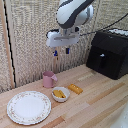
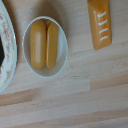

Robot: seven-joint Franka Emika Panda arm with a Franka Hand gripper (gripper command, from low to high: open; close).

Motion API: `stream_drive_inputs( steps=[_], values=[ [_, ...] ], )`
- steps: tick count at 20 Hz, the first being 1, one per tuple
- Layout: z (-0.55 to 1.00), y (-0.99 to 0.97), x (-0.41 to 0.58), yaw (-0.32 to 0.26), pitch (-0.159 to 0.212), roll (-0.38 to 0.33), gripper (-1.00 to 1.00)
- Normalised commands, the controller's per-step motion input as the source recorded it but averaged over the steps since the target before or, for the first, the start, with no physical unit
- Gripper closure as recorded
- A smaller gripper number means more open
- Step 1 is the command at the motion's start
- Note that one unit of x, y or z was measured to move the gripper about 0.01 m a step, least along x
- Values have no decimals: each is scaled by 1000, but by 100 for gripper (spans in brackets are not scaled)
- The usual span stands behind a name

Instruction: Bring your hand's grasp to the bread. Hold the bread tenderly using the grip of your hand. Carefully pick up the bread and hover it over the white plate. Politely place it atop the plate.

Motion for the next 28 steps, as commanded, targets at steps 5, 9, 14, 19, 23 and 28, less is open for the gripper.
stream_drive_inputs(
  steps=[5, 9, 14, 19, 23, 28],
  values=[
    [-293, -530, -501, 34, -23, 42, -100],
    [-336, -544, -419, 72, -12, 52, -100],
    [-389, -480, -333, 116, 0, 33, -100],
    [-421, -309, -435, 102, 5, 25, -100],
    [-471, -203, -313, 68, 5, 13, -100],
    [-535, -224, -48, 65, 0, 33, -100]
  ],
)
